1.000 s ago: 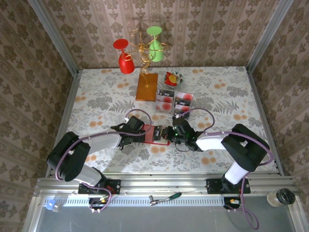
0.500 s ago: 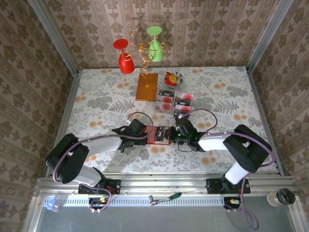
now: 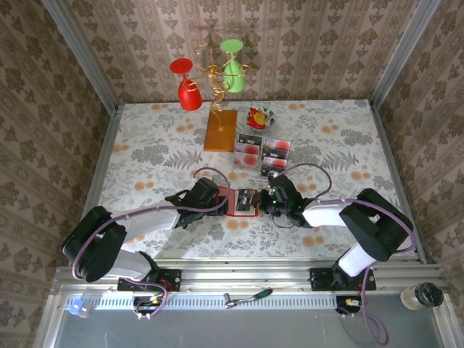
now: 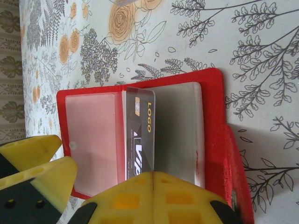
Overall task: Put the credit cards into the card holder
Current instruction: Insert the credit card into the card slot.
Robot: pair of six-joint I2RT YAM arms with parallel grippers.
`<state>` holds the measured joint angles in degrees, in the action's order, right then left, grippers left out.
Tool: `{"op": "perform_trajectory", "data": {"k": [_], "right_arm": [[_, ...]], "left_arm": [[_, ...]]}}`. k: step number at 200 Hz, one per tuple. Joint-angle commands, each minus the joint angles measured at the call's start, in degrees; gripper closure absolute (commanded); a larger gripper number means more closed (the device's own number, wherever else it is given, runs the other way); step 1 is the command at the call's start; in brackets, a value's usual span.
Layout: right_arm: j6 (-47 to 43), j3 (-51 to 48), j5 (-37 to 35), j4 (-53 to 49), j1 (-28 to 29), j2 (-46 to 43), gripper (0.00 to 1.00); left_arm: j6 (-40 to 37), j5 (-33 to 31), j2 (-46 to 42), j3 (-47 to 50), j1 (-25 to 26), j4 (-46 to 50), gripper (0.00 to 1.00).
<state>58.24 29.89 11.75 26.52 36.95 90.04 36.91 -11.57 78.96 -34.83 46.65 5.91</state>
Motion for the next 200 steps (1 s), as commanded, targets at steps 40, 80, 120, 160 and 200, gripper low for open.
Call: {"op": "perform_trajectory", "data": {"k": [40,80,120,160,200], "right_arm": [[-0.96,-0.03,1.86,0.84,-0.21,0.62,1.0],[-0.15,0.54,2.14,2.34,-0.21,1.7,1.0],[0.2,0.96,1.96,2.75,-0.12,2.16,1.0],[0.4,1.42,1.96,3.25,0.05,3.09,1.0],[0.17,2.26,2.22,3.32,0.49,4.13,1.0]], "left_arm": [[-1.46,-3.43,0.96,-4.34,0.35,5.86,0.07],[-2.5,-4.26,4.34,-3.22,0.32,5.65,0.07],[-1.63,-7.12,5.59,-2.66,0.51,6.71,0.08],[-0.74,-8.81,6.02,-2.83,0.58,8.09,0.08],[-0.43,-8.73,6.29,-2.44,0.62,7.8,0.08]]}}
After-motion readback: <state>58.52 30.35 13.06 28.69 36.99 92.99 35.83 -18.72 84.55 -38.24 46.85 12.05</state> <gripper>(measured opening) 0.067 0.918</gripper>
